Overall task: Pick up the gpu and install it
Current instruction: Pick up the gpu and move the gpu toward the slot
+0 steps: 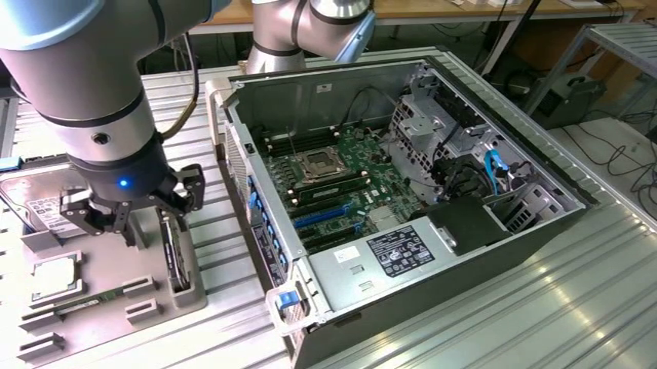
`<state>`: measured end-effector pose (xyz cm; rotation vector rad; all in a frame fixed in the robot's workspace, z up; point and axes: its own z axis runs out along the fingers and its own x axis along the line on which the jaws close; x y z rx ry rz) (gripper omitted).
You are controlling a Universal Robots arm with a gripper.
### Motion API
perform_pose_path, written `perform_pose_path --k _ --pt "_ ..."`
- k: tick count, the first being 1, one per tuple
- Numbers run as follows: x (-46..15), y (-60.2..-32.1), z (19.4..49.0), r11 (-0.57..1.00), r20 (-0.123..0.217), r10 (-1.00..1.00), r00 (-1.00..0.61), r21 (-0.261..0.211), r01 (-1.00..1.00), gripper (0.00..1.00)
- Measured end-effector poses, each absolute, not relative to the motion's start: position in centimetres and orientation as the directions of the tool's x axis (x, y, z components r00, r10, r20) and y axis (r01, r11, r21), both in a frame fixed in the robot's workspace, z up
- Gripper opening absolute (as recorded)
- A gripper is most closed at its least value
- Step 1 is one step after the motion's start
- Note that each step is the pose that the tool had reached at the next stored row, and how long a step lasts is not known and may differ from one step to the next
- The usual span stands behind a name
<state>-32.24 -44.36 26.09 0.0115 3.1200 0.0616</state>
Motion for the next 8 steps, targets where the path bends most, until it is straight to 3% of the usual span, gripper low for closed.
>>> perform_pose_path --k 8 --pt "-32.21 -44.60 25.20 0.999 -0.019 0.007 -1.000 0.034 0.007 0.66"
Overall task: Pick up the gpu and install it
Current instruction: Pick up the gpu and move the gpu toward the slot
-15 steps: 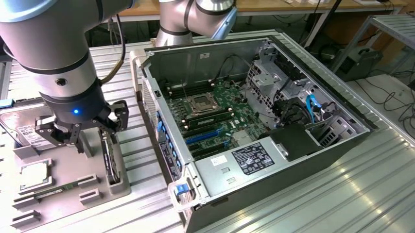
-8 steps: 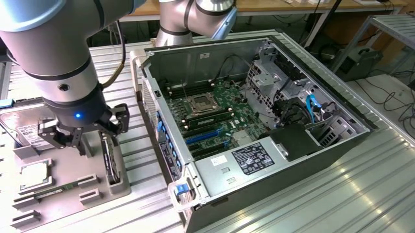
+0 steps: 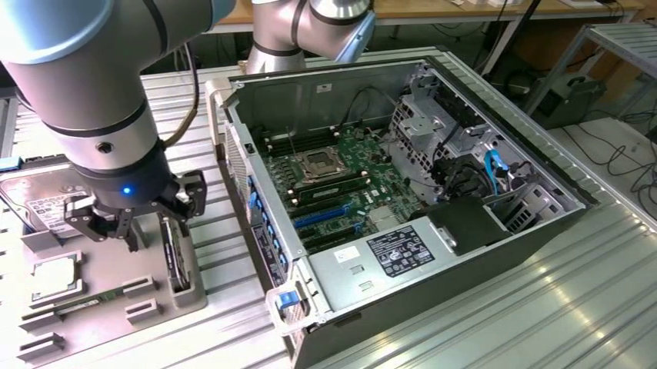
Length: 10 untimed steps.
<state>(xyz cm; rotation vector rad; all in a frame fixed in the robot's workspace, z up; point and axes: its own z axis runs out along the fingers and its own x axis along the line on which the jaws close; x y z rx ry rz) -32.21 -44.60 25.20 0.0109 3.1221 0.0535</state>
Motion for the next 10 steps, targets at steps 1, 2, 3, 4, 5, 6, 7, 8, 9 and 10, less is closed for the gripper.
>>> perform_pose_path --k 1,2,3,4,5,6,7,8,9,10 --pt "-32.2 -44.6 25.0 0.999 -0.018 0.007 -1.000 0.034 0.007 0.66" --pt "-32.2 -44.7 24.9 0.999 -0.018 0.007 -1.000 0.034 0.007 0.66" --pt "-32.2 -44.7 24.7 0.999 -0.018 0.007 -1.000 0.034 0.007 0.66" --pt "-32.2 -44.7 24.6 0.999 -0.018 0.007 -1.000 0.034 0.007 0.66" --pt "-32.2 -44.7 24.5 0.999 -0.017 0.007 -1.000 0.034 0.007 0.66" --pt "-32.2 -44.7 24.4 0.999 -0.018 0.007 -1.000 0.034 0.007 0.66" --pt "-32.2 -44.7 24.1 0.999 -0.018 0.007 -1.000 0.034 0.007 0.66" --pt "-32.2 -44.7 24.0 0.999 -0.017 0.007 -1.000 0.034 0.007 0.66" --pt "-32.2 -44.7 23.8 0.999 -0.017 0.007 -1.000 0.034 0.007 0.66" --pt "-32.2 -44.7 23.7 0.999 -0.018 0.007 -1.000 0.034 0.007 0.66"
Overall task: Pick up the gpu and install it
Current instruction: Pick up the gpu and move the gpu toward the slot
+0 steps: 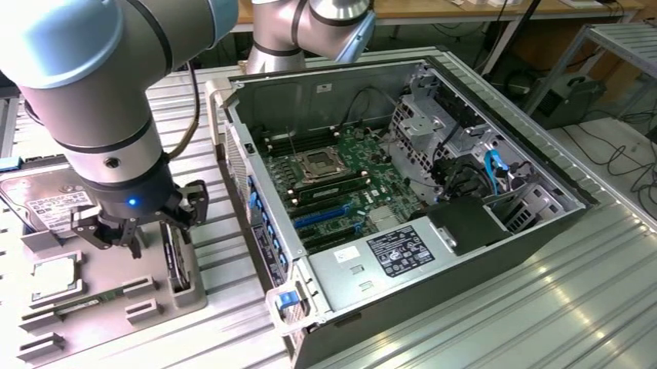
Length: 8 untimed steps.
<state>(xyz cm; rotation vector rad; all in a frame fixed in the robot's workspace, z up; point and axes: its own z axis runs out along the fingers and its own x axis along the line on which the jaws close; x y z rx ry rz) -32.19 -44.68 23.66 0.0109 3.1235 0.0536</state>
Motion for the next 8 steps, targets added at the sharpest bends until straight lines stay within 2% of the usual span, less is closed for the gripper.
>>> perform_pose_path --k 8 --pt "-31.92 -44.68 22.78 0.999 -0.017 0.007 -1.000 0.034 0.007 0.66"
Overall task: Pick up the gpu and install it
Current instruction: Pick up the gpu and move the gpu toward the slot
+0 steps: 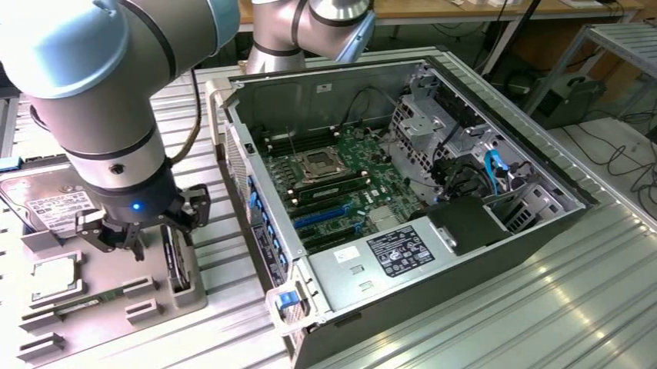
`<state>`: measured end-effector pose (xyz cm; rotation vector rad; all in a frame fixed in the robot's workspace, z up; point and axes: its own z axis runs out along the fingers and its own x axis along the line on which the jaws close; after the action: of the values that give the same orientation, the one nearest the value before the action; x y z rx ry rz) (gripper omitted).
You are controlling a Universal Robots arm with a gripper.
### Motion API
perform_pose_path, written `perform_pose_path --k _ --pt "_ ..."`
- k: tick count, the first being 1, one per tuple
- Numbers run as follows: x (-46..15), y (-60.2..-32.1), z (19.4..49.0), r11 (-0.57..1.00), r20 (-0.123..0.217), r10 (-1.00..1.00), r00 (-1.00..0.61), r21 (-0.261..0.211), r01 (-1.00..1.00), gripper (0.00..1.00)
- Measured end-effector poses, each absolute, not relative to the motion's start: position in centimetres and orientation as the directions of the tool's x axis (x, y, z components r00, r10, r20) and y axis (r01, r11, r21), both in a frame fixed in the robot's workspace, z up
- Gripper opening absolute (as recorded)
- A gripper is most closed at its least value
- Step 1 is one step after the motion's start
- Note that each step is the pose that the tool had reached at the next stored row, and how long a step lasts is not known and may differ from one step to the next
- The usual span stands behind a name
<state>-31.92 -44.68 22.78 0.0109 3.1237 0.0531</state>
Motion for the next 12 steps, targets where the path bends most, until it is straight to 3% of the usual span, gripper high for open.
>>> perform_pose_path --k 7,10,12 --pt "-31.54 -44.68 22.37 0.999 -0.017 0.007 -1.000 0.034 0.007 0.65" --pt "-31.41 -44.68 22.36 0.999 -0.017 0.007 -1.000 0.034 0.007 0.51" --pt "-31.40 -44.68 22.36 0.999 -0.017 0.008 -1.000 0.034 0.007 0.51"
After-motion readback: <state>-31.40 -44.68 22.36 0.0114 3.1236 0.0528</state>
